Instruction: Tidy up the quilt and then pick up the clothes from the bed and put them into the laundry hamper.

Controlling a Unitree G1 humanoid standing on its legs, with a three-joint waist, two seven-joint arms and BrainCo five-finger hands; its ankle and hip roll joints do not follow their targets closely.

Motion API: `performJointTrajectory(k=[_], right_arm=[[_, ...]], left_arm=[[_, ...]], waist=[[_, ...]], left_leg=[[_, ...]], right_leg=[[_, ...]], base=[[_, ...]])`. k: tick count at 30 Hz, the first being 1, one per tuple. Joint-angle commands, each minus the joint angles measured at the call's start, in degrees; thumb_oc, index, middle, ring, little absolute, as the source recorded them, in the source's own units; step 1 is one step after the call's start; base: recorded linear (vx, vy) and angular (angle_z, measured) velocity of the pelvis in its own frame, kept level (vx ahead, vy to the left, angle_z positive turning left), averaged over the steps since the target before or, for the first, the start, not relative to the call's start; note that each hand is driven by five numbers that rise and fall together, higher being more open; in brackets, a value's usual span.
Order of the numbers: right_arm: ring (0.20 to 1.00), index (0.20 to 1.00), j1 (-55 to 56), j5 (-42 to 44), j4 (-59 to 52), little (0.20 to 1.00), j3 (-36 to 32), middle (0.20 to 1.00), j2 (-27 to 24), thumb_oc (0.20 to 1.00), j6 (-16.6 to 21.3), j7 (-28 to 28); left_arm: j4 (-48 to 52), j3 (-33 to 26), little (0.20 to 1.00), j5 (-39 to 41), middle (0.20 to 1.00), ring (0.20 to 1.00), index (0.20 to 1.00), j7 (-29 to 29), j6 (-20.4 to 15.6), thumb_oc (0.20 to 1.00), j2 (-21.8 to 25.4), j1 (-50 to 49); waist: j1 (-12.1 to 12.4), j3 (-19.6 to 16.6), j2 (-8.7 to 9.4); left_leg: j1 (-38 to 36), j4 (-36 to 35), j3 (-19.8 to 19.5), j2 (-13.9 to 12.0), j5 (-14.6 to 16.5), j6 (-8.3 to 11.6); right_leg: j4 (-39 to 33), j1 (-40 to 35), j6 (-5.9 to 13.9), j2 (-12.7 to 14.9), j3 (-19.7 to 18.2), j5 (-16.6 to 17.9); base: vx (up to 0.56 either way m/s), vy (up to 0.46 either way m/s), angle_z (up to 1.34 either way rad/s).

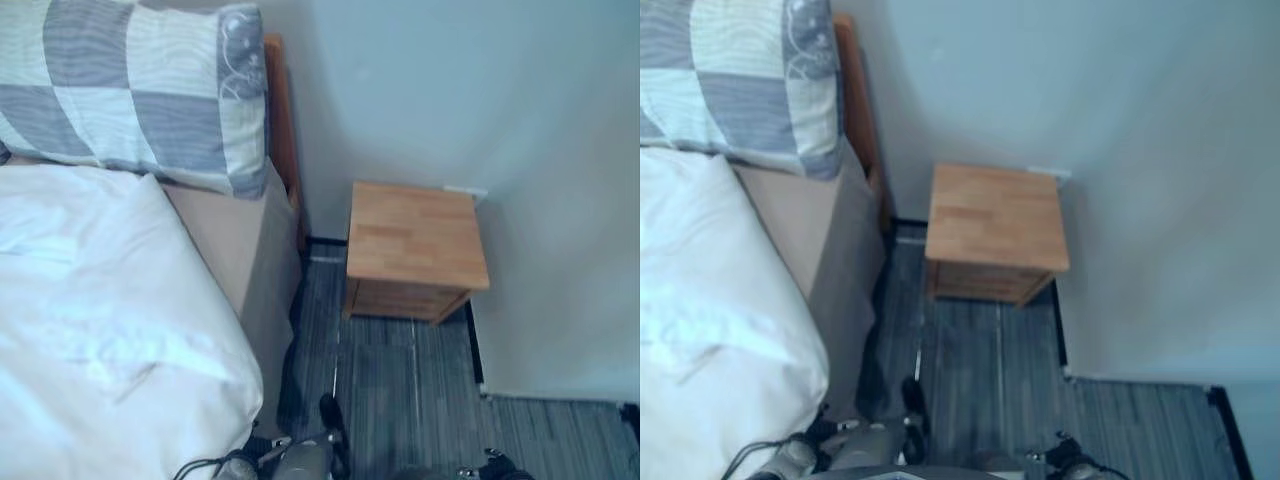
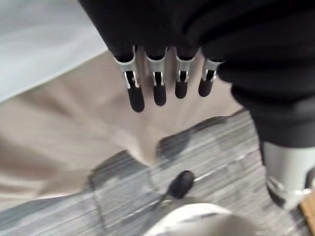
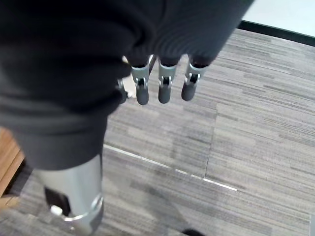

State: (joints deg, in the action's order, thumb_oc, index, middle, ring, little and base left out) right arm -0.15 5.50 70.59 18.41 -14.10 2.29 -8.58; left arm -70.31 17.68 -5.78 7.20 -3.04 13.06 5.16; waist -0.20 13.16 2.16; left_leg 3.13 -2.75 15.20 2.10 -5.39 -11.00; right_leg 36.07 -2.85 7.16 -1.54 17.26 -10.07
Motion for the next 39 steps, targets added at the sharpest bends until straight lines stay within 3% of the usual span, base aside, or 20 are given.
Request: performJointTrajectory(k=[1, 2, 3, 4, 5, 6, 7, 8, 15, 16, 17, 18, 19, 20, 21, 22, 25, 34, 35, 39], right_arm=[[1.0, 1.0, -4.4, -2.0, -1.8, 1.0, -2.5, 1.0, -1.7, 1.0, 1.0, -0.9], [1.0, 1.0, -4.3, -2.2, -2.0, 1.0, -2.1, 1.0, -1.8, 1.0, 1.2, -1.1], [1.0, 1.0, -4.3, -2.2, -2.0, 1.0, -2.1, 1.0, -1.8, 1.0, 1.2, -1.1], [1.0, 1.0, -4.5, -2.5, -1.7, 1.0, -1.4, 1.0, -1.8, 1.0, 1.1, -1.3], [1.0, 1.0, -4.7, -2.5, -1.4, 1.0, -1.2, 1.0, -1.9, 1.0, 1.0, -1.3], [1.0, 1.0, -4.7, -2.6, -1.1, 1.0, -0.8, 1.0, -1.8, 1.0, 0.9, -1.1], [1.0, 1.0, -4.7, -2.6, -1.0, 1.0, -0.8, 1.0, -1.8, 1.0, 1.0, -1.1], [1.0, 1.0, -3.4, -2.6, -0.1, 1.0, -0.8, 1.0, -2.0, 1.0, 0.0, -0.3], [1.0, 1.0, -5.0, -3.7, -0.2, 1.0, 0.0, 1.0, -2.3, 1.0, 0.3, -0.5], [1.0, 1.0, -5.4, -3.5, 0.0, 1.0, -1.0, 1.0, -2.8, 1.0, 0.3, -0.7], [1.0, 1.0, -5.4, -3.5, 0.0, 1.0, -1.0, 1.0, -2.8, 1.0, 0.3, -0.7], [1.0, 1.0, -4.9, -3.5, 0.0, 1.0, -1.7, 1.0, -3.6, 1.0, 0.1, -0.7], [1.0, 1.0, -4.9, -3.5, 0.0, 1.0, -1.7, 1.0, -3.6, 1.0, 0.0, -0.7], [1.0, 1.0, -4.6, -3.3, 0.1, 1.0, -2.4, 1.0, -3.9, 1.0, -0.1, -0.9], [1.0, 1.0, -4.5, -2.9, 0.1, 1.0, -3.1, 1.0, -4.2, 1.0, -0.1, -1.0], [1.0, 1.0, -4.4, -2.9, 0.0, 1.0, -3.1, 1.0, -4.2, 1.0, -0.1, -1.0], [1.0, 1.0, -4.5, -0.6, -1.2, 1.0, -6.4, 1.0, -6.0, 1.0, 0.1, -1.7], [1.0, 1.0, -8.9, -1.5, -20.7, 1.0, -10.5, 1.0, -15.4, 1.0, 1.9, -3.6], [1.0, 1.0, -10.5, -2.9, -26.3, 1.0, -10.5, 1.0, -17.9, 1.0, 2.4, -4.6], [1.0, 1.0, -11.6, -6.5, -36.6, 1.0, -10.3, 1.0, -21.3, 1.0, 3.7, -6.0]], left_arm=[[0.0, -0.6, 1.0, -1.3, 1.0, 1.0, 1.0, 2.5, -0.2, 1.0, 1.7, -0.9], [0.2, -0.5, 1.0, -1.0, 1.0, 1.0, 1.0, 2.5, -0.8, 1.0, 2.0, -0.8], [0.2, -0.5, 1.0, -1.0, 1.0, 1.0, 1.0, 2.5, -0.8, 1.0, 2.0, -0.8], [-0.2, -0.1, 1.0, -0.7, 1.0, 1.0, 1.0, 2.6, -1.4, 1.0, 2.4, -0.1], [-0.6, 0.0, 1.0, -0.8, 1.0, 1.0, 1.0, 2.8, -1.6, 1.0, 2.6, 0.2], [-1.4, 0.6, 1.0, -1.1, 1.0, 1.0, 1.0, 3.0, -1.9, 1.0, 3.2, 1.0], [-1.4, 0.6, 1.0, -1.1, 1.0, 1.0, 1.0, 3.0, -1.9, 1.0, 3.2, 1.0], [-1.9, 0.8, 1.0, -1.8, 1.0, 1.0, 1.0, 2.6, -1.7, 1.0, 4.4, 1.5], [-1.9, -0.8, 1.0, 1.8, 1.0, 1.0, 1.0, 3.4, -2.3, 1.0, 4.1, -0.4], [-2.4, -1.3, 1.0, 2.2, 1.0, 1.0, 1.0, 3.4, -2.1, 1.0, 3.8, -0.5], [-2.4, -1.3, 1.0, 2.2, 1.0, 1.0, 1.0, 3.4, -2.1, 1.0, 3.8, -0.5], [-2.6, -1.7, 1.0, 2.2, 1.0, 1.0, 1.0, 3.5, -1.9, 1.0, 3.6, -1.1], [-2.5, -1.7, 1.0, 2.2, 1.0, 1.0, 1.0, 3.5, -1.9, 1.0, 3.6, -1.1], [-2.4, -2.0, 1.0, 1.9, 1.0, 1.0, 1.0, 3.4, -1.7, 1.0, 3.7, -1.5], [-2.3, -2.2, 1.0, 1.8, 1.0, 1.0, 1.0, 3.3, -1.7, 1.0, 3.7, -1.6], [-2.2, -2.2, 1.0, 1.8, 1.0, 1.0, 1.0, 3.3, -1.7, 1.0, 3.7, -1.6], [-1.7, -3.1, 1.0, 1.3, 1.0, 1.0, 1.0, 3.0, -1.5, 1.0, 3.9, -2.5], [4.3, -1.5, 1.0, -2.7, 1.0, 1.0, 1.0, 3.4, -1.4, 1.0, 3.7, -3.9], [4.4, -1.5, 1.0, -3.5, 1.0, 1.0, 1.0, 4.2, -1.1, 1.0, 3.2, -4.6], [4.6, -1.7, 1.0, -4.1, 1.0, 1.0, 1.0, 5.6, -1.0, 1.0, 3.1, -5.0]], waist=[[1.3, 1.3, -3.39], [0.8, 1.5, -3.01], [0.7, 1.4, -3.11], [0.3, 1.2, -2.1], [-0.1, 1.0, -1.57], [-1.0, 0.5, -0.76], [-1.0, 0.4, -0.74], [-0.7, 0.1, 0.67], [0.0, -0.6, 0.73], [-0.1, -0.1, 0.61], [-0.2, -0.2, 0.61], [-0.9, 0.7, 0.26], [-0.9, 0.7, 0.26], [-2.0, 0.6, 0.11], [-2.7, 0.1, 0.04], [-2.7, 0.2, 0.01], [-4.9, -2.8, -0.83], [-4.8, -3.6, 2.13], [-4.3, -2.3, 3.52], [-3.9, -0.8, 3.95]], left_leg=[[-4.7, -0.2, -1.6, -0.8, 5.8, 7.42], [-5.8, -0.2, -6.1, -0.5, 6.1, 8.13], [-5.7, -0.1, -6.1, -0.6, 6.0, 8.17], [-5.6, 1.2, -11.6, 0.1, 7.0, 8.77], [-5.7, 1.8, -14.0, 0.4, 7.6, 8.9], [-5.8, 2.2, -18.4, 1.0, 8.0, 8.87], [-5.7, 2.2, -18.4, 1.0, 7.9, 8.88], [-5.8, 3.3, -21.5, 1.7, 9.4, 9.54], [-2.1, 5.5, -30.1, 1.9, 8.4, 11.97], [-0.4, 5.6, -28.6, 0.5, 7.6, 13.54], [-0.4, 5.6, -28.6, 0.5, 7.6, 13.54], [0.6, 5.0, -18.9, -4.1, 6.2, 14.54], [0.7, 4.9, -18.9, -4.1, 6.1, 14.55], [-0.1, 4.1, -8.7, -8.8, 4.7, 15.61], [-0.7, 3.8, -3.8, -11.3, 4.0, 16.31], [-0.9, 3.8, -3.9, -11.4, 4.0, 16.38], [-4.3, 3.5, 5.6, -15.7, 3.6, 18.92], [-5.5, -0.7, 6.5, -11.4, 4.8, 15.27], [-5.8, -1.0, 6.2, -9.8, 5.7, 14.02], [-5.6, -1.3, 5.7, -9.8, 6.3, 13.31]], right_leg=[[-1.6, 8.9, 6.01, 6.2, -5.3, 10.3], [-7.6, 9.8, 3.33, 6.4, -7.3, 6.9], [-7.9, 9.8, 3.27, 6.2, -7.2, 7.1], [-20.0, 9.3, 1.85, 5.8, -14.1, 5.5], [-25.8, 8.6, 1.6, 5.4, -19.1, 5.9], [-29.4, 8.6, 1.6, 3.8, -28.9, 6.8], [-29.5, 8.7, 1.61, 3.9, -28.9, 6.9], [-32.9, 7.5, 1.2, 3.8, -36.2, 7.2], [-38.5, 4.0, -0.47, 5.0, -27.4, 9.1], [-40.3, 2.4, -0.55, 6.4, -23.5, 8.8], [-40.3, 2.4, -0.55, 6.4, -23.5, 8.8], [-40.4, 1.0, -0.11, 8.3, -19.3, 7.8], [-40.4, 1.1, -0.11, 8.3, -19.4, 7.8], [-40.7, 0.1, 0.14, 9.4, -15.7, 7.6], [-40.9, -0.1, 0.3, 10.1, -13.4, 7.6], [-40.9, -0.3, 0.28, 10.1, -13.4, 7.5], [-40.9, -2.6, 1.06, 12.2, -6.7, 6.3], [-31.2, -0.7, 3.14, 17.0, -4.3, 8.0], [-25.8, 1.7, 4.29, 18.9, -5.0, 12.4], [-20.1, 6.3, 4.01, 17.9, -7.4, 11.8]], base=[[0.42, -0.214, 1.53], [0.2, -0.15, 1.68], [0.39, -0.366, 2.37], [0.28, -0.31, 1.99], [0.41, -0.424, 2.37], [0.22, -0.207, 1.99], [0.24, -0.256, 2.53], [0.11, -0.141, 2.11], [0.11, -0.259, 1.6], [-0.02, -0.152, 0.91], [-0.11, -0.051, 1.36], [-0.08, 0.035, 1.18], [-0.14, 0.058, 1.34], [-0.08, 0.044, 0.95], [-0.07, 0.042, 1.09], [-0.02, 0.043, 0.87], [0.07, 0.128, 0.9], [0.05, 0.225, 0.5], [0.0, 0.126, 0.29], [0.02, 0.109, 0.24]])
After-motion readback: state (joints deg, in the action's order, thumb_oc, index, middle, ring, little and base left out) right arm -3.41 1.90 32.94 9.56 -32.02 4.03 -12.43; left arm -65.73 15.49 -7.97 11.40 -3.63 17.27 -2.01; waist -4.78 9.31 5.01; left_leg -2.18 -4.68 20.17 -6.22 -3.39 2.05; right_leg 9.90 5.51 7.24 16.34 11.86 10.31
